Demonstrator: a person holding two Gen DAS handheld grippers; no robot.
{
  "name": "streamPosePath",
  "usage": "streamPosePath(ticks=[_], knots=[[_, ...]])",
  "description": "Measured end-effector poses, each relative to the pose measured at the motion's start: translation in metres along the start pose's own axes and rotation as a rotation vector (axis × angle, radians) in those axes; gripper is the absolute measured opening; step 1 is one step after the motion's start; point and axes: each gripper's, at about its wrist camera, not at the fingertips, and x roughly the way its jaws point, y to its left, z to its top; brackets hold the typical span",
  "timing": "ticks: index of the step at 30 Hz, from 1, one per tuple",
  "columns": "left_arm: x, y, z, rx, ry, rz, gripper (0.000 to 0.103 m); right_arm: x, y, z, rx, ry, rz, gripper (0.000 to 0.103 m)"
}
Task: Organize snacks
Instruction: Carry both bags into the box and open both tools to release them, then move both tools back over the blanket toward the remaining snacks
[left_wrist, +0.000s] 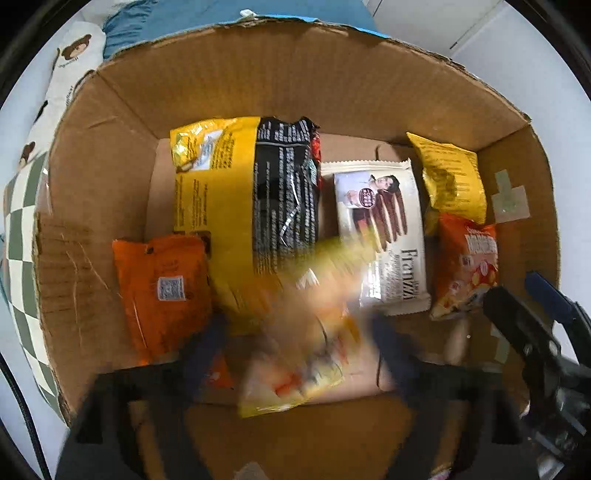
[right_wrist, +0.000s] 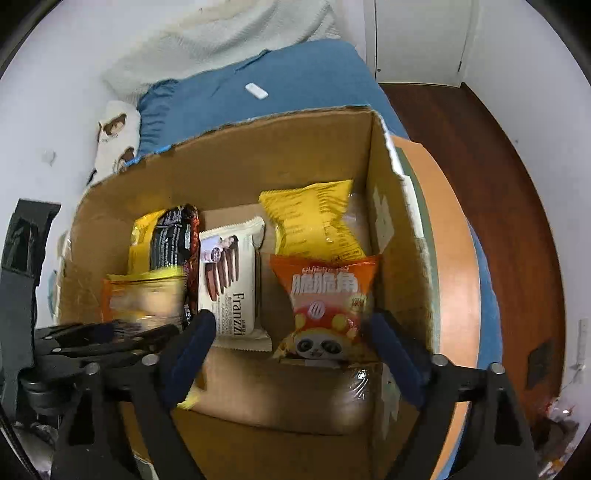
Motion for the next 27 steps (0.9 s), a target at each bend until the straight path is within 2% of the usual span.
streamPosePath(ticks=[3, 8, 13, 21, 27], knots=[[-0.003, 0.005, 0.003, -0.010, -0.021, 0.011, 0.095, 0.003, 0.007, 0.001, -0.016, 0.010, -0.017, 0.096], [-0.007, 0.018, 0.009, -0.024, -0.038, 0.016, 0.096, 0.010, 0.009, 0.003, -0.019, 0.023, -0.034, 0.097], [-0.015, 0.028, 0.008, -0.027, -0.050, -0.013, 0.096, 0.009, 0.012, 0.001, -0.026, 0.029, -0.053, 0.097], [-0.044, 0.038, -0.027, -0.015, -0.116, -0.018, 0.096, -0.011, 0.017, -0.016, -0.055, 0.017, -0.068, 0.097], [-0.083, 0.038, -0.056, -0.005, -0.232, 0.011, 0.096, -0.034, 0.023, -0.038, -0.072, -0.020, -0.060, 0.097]])
